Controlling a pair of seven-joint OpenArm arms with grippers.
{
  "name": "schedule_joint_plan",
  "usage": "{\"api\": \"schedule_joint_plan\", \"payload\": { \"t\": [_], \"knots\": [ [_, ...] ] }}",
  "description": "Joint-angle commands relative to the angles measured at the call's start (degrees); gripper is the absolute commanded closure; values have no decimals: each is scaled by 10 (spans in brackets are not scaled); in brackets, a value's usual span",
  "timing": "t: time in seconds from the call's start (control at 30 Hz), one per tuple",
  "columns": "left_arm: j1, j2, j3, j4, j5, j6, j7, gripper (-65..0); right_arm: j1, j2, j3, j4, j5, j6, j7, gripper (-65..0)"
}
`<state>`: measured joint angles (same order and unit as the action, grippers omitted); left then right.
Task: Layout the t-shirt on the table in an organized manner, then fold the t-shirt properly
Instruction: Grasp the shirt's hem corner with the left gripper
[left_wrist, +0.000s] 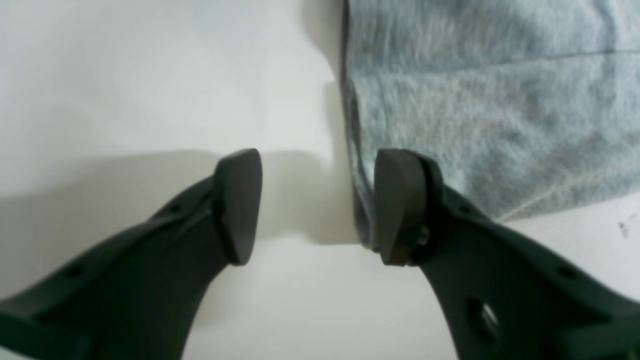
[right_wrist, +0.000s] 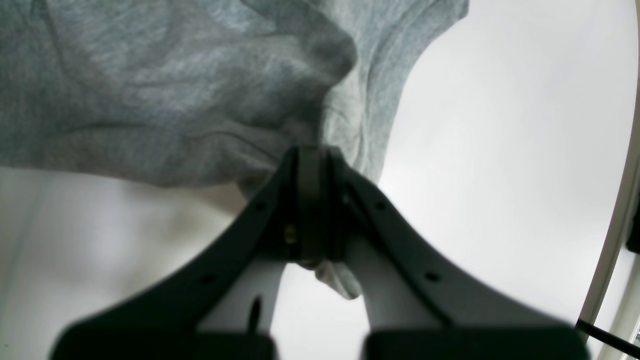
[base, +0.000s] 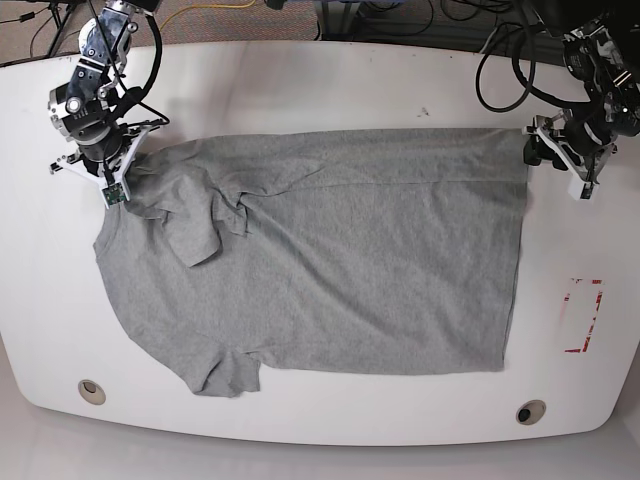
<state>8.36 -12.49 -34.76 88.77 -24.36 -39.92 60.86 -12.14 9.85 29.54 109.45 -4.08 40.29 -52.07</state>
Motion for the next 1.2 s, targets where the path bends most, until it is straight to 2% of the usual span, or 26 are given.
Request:
{"api": "schedule_joint_plan", "payload": {
  "t": [0.0, 0.2, 0.87, 1.17],
  "knots": [
    [-15, -9, 19, -1, -7, -1, -9, -339, 6, 7, 2, 12, 5, -3, 10, 0],
    [-17, -7, 42, -2, -9, -1, -9, -339, 6, 7, 2, 12, 5, -3, 10, 0],
    [-17, -7, 42, 24, -10, -1, -9, -336, 8, 6, 0, 13, 5, -3, 10, 0],
    [-20, -7, 81, -6, -9, -1, -9, -203, 19, -7, 2, 12, 5, -3, 10, -3]
  ]
}}
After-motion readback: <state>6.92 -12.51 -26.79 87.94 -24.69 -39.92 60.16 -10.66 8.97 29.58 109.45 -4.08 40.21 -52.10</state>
